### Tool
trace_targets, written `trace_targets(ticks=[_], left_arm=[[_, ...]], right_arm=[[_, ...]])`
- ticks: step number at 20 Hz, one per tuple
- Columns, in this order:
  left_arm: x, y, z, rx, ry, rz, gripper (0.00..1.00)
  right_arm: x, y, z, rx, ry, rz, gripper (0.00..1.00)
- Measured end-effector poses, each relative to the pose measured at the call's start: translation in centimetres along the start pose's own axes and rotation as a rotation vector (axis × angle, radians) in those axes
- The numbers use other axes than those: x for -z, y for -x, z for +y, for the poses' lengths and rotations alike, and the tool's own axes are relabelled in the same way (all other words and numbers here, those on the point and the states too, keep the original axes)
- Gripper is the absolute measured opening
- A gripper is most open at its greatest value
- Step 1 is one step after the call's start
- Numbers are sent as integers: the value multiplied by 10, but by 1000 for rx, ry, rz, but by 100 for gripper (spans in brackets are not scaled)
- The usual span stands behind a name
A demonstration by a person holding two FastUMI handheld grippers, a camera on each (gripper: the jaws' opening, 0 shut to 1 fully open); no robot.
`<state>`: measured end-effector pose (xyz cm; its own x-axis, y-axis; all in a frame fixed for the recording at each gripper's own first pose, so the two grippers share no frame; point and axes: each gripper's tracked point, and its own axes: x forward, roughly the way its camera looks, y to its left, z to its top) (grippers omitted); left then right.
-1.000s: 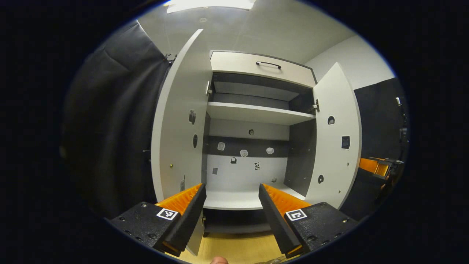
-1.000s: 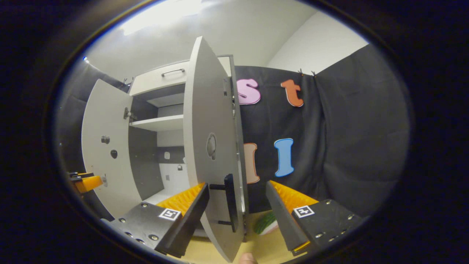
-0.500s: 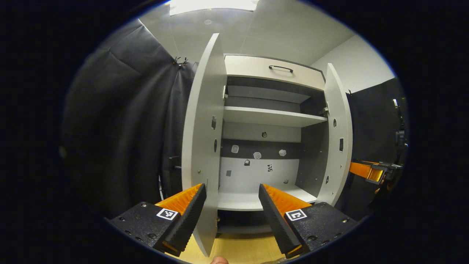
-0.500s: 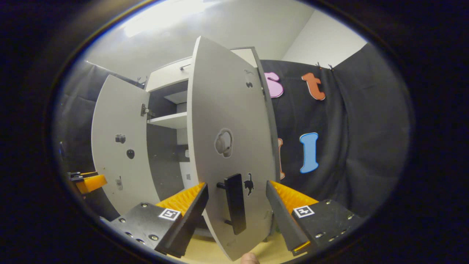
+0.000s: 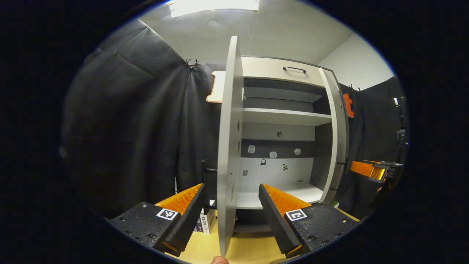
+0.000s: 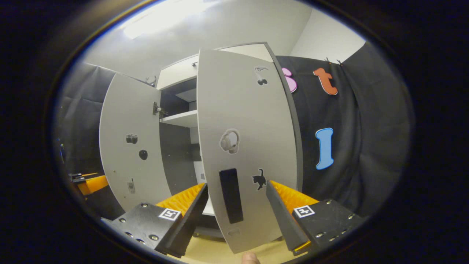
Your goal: Grasp the bottle in the cabinet with the left hand and place it on the coaster, then close the right door with the right hand and the left door with the left hand.
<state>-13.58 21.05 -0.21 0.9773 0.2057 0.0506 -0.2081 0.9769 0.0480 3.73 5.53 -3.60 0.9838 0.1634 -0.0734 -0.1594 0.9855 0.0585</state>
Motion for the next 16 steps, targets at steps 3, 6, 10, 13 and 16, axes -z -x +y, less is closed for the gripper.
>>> trace_targets(ticks=[3,6,10,13,16], left_arm=[[3,-4,20,-45,2,7,91],[5,-7,38,-78,12,9,91],[5,-11,60,-121,-14,6,91],[9,-15,71,-148,-21,16,92],[15,-26,89,-179,-38,22,91]], right_arm=[[-1,4,-1,11,6,-2,92],[-3,6,-2,20,6,-8,96],[-6,7,-4,33,5,-13,92],[-9,9,-5,45,-6,-23,96],[-14,12,-6,59,-11,-34,92]])
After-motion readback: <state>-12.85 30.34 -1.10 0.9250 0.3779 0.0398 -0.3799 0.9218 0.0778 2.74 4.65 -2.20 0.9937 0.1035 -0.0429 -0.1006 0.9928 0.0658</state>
